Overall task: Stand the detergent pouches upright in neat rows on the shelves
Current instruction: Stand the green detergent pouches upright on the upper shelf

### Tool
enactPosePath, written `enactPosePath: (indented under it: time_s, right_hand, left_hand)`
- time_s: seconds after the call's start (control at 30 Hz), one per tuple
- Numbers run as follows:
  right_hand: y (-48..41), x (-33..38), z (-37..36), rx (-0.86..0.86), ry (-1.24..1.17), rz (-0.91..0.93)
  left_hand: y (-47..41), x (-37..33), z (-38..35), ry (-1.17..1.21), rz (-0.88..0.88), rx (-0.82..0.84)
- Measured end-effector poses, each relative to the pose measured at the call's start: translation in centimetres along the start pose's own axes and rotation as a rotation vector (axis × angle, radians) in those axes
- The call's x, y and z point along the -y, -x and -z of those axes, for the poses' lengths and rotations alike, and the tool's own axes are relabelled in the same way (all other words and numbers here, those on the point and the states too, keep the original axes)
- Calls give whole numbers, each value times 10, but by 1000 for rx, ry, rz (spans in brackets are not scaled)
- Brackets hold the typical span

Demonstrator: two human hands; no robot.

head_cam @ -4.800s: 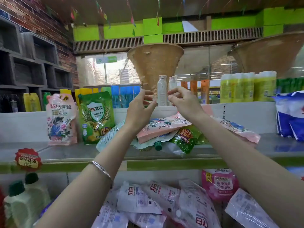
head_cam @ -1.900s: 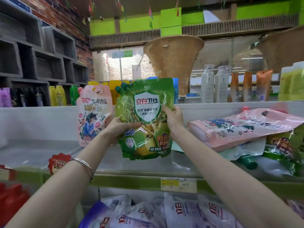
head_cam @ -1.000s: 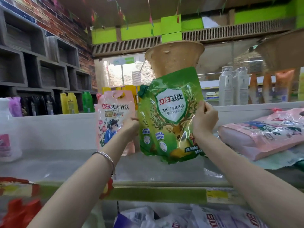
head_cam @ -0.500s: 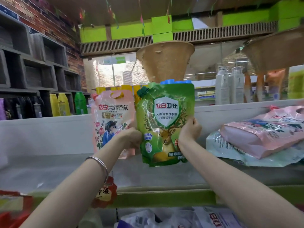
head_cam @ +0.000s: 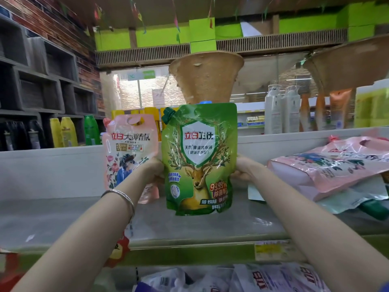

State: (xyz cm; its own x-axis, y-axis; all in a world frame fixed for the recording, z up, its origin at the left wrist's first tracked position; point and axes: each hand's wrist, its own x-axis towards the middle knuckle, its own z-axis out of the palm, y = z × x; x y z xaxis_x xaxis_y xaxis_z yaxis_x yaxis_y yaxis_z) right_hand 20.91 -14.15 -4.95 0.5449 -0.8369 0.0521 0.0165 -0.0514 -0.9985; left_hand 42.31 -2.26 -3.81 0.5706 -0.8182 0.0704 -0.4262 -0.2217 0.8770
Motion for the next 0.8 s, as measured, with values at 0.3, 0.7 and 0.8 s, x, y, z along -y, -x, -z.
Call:
enactPosePath:
  time_s: [0.3, 0.7, 0.8]
  right_hand:
    - [-18, 2, -6, -157, -91, 115]
    - [28, 16, 19, -84, 673, 116]
    - [45, 22, 19, 202, 723, -79]
  left_hand:
    - [-14, 1, -11, 123, 75, -83]
    - [31, -6, 20, -210, 34, 199]
    - [43, -7, 21, -202, 13, 346]
